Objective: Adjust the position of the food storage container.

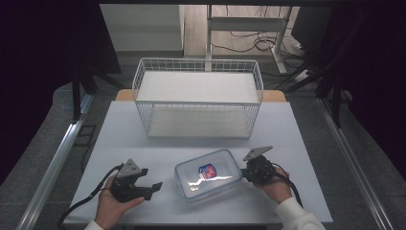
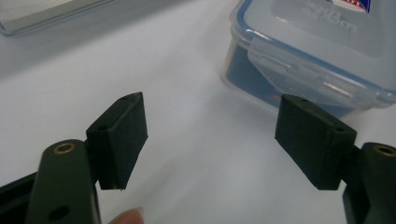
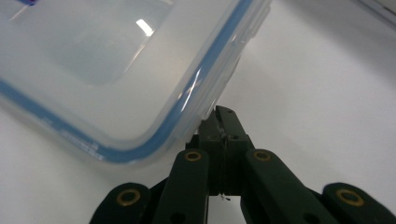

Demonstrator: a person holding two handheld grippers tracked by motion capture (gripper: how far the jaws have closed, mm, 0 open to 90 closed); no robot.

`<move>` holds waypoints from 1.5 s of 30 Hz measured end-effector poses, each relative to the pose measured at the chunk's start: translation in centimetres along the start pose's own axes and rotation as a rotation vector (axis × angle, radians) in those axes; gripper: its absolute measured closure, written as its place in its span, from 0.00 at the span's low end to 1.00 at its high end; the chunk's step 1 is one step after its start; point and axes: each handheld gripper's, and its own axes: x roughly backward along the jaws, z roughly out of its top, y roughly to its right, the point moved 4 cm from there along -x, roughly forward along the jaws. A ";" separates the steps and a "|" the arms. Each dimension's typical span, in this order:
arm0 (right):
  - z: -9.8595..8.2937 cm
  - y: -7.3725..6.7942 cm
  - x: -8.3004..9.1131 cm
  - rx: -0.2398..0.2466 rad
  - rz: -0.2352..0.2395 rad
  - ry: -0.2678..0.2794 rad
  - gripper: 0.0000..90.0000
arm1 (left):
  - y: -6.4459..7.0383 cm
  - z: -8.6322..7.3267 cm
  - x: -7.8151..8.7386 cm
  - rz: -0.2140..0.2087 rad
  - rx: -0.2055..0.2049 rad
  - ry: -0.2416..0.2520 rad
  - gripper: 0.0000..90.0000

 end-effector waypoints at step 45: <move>0.8 -2.5 3.5 -0.172 -0.023 0.307 0.23 | -0.2 0.2 0.5 -0.011 0.036 0.021 0.24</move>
